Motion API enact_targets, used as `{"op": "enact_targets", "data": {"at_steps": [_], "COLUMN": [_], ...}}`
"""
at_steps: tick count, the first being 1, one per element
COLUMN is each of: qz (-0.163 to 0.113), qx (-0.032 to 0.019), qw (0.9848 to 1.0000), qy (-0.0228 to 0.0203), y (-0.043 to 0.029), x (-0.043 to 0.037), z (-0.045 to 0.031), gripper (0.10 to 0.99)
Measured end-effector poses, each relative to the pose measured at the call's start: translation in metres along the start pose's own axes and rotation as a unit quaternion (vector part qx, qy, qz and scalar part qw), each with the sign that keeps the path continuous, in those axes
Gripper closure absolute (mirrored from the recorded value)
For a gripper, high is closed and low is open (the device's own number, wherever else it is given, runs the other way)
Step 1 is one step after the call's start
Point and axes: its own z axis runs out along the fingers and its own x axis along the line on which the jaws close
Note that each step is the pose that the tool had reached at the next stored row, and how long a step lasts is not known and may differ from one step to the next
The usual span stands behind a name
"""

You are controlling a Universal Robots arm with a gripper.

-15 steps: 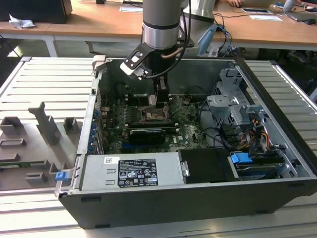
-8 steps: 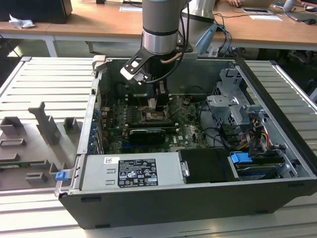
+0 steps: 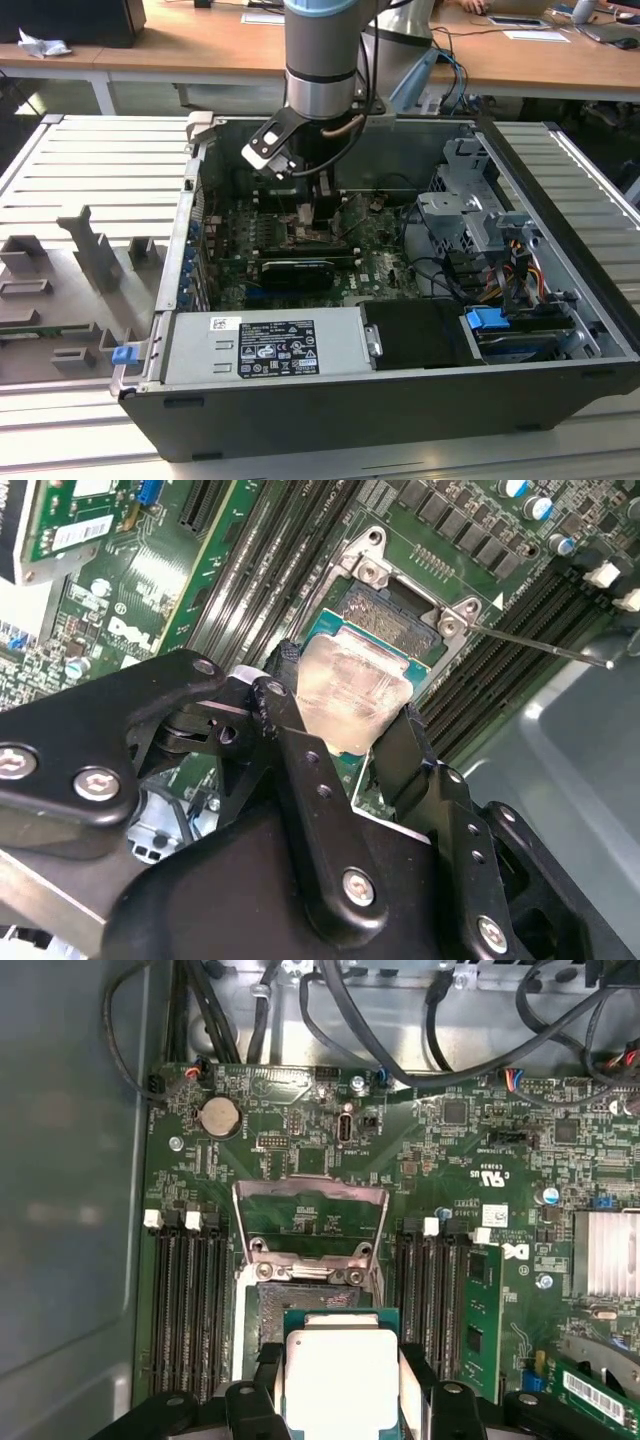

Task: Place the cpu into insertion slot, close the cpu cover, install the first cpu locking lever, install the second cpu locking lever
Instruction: 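Place the cpu into insertion slot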

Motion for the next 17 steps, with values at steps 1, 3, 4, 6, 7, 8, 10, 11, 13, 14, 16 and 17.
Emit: {"op": "enact_targets", "data": {"at_steps": [1, 3, 4, 6, 7, 8, 10, 11, 13, 14, 16, 17], "qz": [0.0, 0.0, 0.0, 0.0, 0.0, 0.0, 0.0, 0.001, 0.006, 0.01, 0.011, 0.012], "qx": [0.0, 0.0, 0.0, 0.0, 0.0001, 0.0001, 0.0001, 0.0, -0.0001, -0.0001, -0.0002, -0.0001], "qw": [1.0, 1.0, 1.0, 1.0, 1.0, 1.0, 1.0, 1.0, 1.0, 0.9999, 0.9999, 0.9999], "qy": [0.0, 0.0, -0.0001, -0.0001, -0.0002, -0.0002, -0.0002, -0.0002, -0.0004, -0.0007, -0.0007, -0.0007], "y": [-0.0002, -0.0006, -0.0006, -0.0009, -0.001, -0.0012, -0.0012, -0.0013, -0.0018, -0.002, -0.0021, -0.0021], "x": [0.0001, 0.0012, 0.002, 0.0036, 0.0047, 0.0057, 0.007, 0.0072, 0.0076, 0.0084, 0.01, 0.0103], "z": [0.0017, 0.0071, 0.0086, 0.0128, 0.0148, 0.0164, 0.019, 0.0196, 0.0208, 0.0224, 0.0259, 0.0278], "gripper": [0.545, 0.545, 0.545, 0.545, 0.545, 0.545, 0.545, 0.545, 0.545, 0.545, 0.545, 0.545]}}
